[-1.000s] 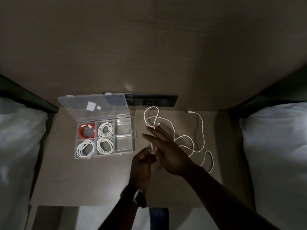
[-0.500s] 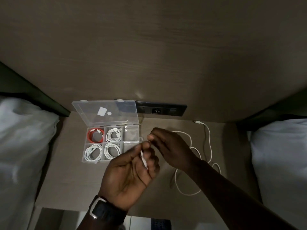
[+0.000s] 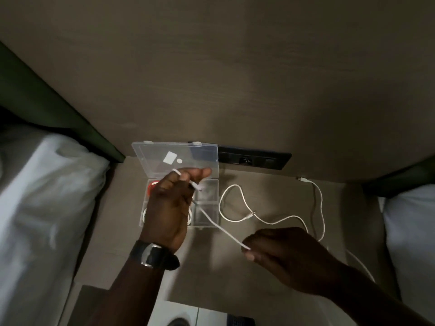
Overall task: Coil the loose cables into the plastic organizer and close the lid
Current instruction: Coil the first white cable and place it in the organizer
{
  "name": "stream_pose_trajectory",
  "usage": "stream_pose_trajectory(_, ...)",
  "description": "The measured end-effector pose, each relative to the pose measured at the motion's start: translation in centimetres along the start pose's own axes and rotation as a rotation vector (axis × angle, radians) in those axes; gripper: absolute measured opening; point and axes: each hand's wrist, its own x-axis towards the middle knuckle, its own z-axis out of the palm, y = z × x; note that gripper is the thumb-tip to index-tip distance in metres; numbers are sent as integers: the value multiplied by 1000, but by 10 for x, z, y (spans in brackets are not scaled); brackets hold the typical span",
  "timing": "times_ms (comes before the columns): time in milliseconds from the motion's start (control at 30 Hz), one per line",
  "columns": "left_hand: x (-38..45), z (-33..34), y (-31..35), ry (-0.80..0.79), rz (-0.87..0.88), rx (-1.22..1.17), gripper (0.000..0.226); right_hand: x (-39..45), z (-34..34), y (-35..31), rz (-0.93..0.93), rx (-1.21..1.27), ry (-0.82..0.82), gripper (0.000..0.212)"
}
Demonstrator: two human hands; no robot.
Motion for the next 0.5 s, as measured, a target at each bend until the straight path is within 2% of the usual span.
stream_pose_trajectory(100,-13,10,-15,-69,-26,227,18,11,-34,-20,-107,-72,70,33)
stream_pose_trajectory(200,-29,22,-24,-197,-132,308,21,32,-63,-23,-160,-60,270,32)
stream_pose_trajectory(300,-46,34,-25,-219,-288,105,26,57,-79,-8,-115,-84,430,26)
stream_pose_trajectory(433,-58,43,-21,-199,-521,-333,37,77,-65,13,13,-25,413,30)
stream_pose_trajectory(500,-60,41,-17,-228,-545,-462,30,80,-50,20,59,24,392,29)
